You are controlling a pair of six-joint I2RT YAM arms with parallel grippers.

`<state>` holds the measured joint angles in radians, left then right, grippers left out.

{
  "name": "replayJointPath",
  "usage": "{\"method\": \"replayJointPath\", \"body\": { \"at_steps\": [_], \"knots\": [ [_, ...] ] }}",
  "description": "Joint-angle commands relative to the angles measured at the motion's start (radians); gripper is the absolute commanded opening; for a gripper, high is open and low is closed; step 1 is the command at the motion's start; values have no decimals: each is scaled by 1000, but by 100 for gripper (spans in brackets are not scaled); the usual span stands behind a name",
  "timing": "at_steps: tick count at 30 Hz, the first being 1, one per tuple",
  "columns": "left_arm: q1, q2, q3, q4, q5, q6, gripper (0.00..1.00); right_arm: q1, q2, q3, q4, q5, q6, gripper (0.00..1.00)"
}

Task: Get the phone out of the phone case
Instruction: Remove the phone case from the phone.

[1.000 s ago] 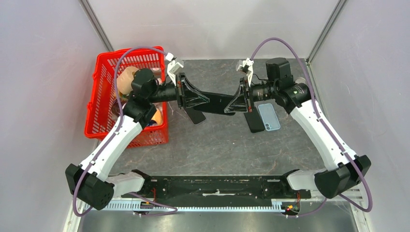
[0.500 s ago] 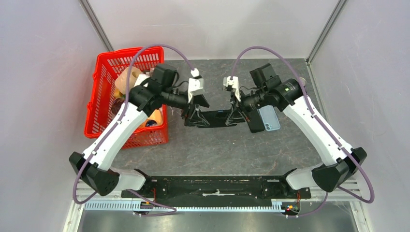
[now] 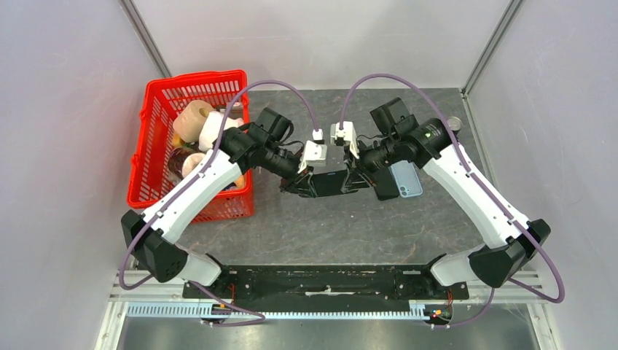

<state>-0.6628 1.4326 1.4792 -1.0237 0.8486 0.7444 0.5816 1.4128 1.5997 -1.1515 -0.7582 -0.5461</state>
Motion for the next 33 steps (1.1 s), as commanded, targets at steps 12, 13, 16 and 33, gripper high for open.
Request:
{"method": "replayJointPath", "body": {
  "at_steps": [12,13,16,33],
  "knots": [
    [8,-131,-147,281,-8,-167,2,-140,-91,-65,280,-163,342,63],
    [8,-166,-179,340,-7,-209,2,-149,-93,-79,305,-179,365,63],
    [8,-242,-285,500,-3,-319,2,-174,-81,-80,354,-243,419,63],
    [8,-242,-356,692,-17,-570,2,-183,-25,-107,476,-411,509,36]
  ]
}}
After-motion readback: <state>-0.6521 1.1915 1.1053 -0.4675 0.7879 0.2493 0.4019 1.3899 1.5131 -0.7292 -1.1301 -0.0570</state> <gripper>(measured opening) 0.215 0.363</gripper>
